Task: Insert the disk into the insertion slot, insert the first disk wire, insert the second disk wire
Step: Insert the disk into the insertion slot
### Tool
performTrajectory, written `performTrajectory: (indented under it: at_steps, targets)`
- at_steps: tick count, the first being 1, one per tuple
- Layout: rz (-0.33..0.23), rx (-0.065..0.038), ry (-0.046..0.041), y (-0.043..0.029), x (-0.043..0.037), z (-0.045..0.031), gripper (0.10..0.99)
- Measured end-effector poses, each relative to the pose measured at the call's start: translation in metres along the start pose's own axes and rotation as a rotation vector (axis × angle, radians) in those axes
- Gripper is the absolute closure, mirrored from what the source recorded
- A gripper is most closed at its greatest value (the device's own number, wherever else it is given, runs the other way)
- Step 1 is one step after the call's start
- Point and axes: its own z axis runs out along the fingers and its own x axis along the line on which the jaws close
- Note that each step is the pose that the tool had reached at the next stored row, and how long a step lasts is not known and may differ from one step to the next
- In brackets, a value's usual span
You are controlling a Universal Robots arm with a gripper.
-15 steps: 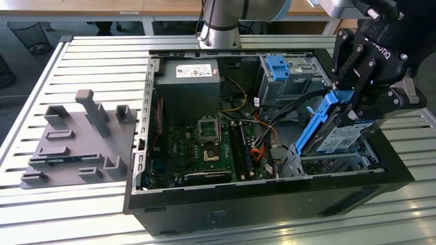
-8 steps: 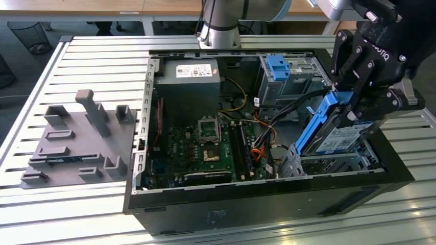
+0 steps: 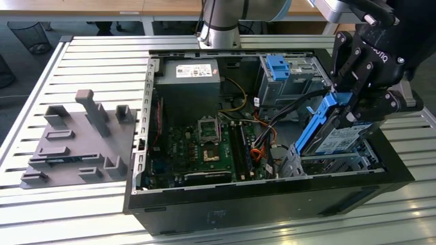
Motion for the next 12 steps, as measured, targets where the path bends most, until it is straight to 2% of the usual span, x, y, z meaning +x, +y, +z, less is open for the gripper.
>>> performTrajectory:
  at_steps: [12]
  targets:
    - [0.000, 0.000, 0.0000, 0.0001, 0.0000, 0.0031, 0.722]
